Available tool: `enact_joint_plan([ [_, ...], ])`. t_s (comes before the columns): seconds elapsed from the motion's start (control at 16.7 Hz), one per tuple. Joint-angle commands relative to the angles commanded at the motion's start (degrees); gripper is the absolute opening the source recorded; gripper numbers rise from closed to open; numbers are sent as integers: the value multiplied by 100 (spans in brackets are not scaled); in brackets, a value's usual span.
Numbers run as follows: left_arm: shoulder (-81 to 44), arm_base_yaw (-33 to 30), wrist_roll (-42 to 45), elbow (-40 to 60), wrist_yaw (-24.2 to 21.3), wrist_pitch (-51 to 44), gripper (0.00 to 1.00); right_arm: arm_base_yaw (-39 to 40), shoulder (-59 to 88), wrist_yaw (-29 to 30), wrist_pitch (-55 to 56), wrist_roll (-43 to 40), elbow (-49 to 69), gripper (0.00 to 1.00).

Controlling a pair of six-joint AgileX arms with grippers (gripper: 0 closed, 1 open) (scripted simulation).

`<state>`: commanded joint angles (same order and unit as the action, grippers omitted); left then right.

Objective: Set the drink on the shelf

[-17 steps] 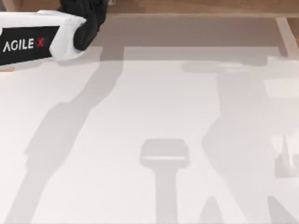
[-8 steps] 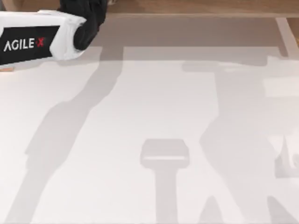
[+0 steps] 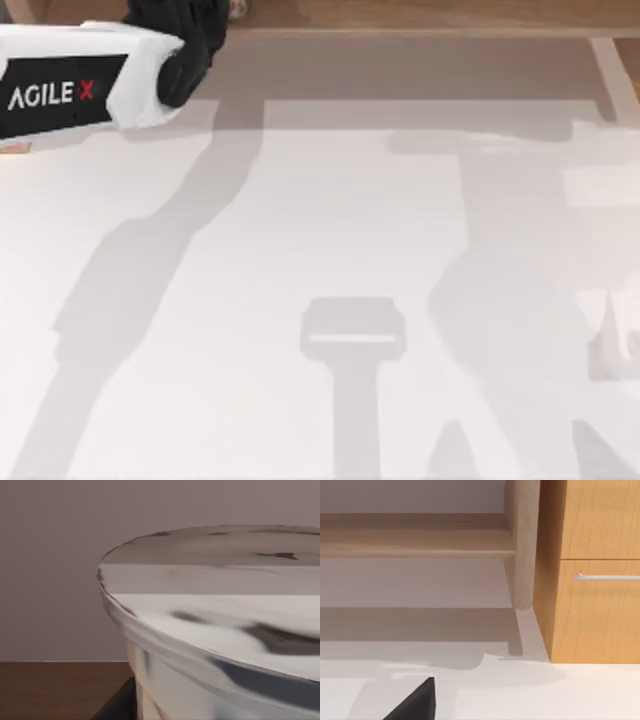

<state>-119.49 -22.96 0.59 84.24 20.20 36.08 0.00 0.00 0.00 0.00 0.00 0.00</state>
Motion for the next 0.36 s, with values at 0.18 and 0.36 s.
enact_joint_plan([
  [0.18, 0, 0, 0, 0, 0, 0, 100, 0, 0, 0, 0, 0, 0, 100],
  [0.36, 0, 0, 0, 0, 0, 0, 100, 0, 0, 0, 0, 0, 0, 100],
])
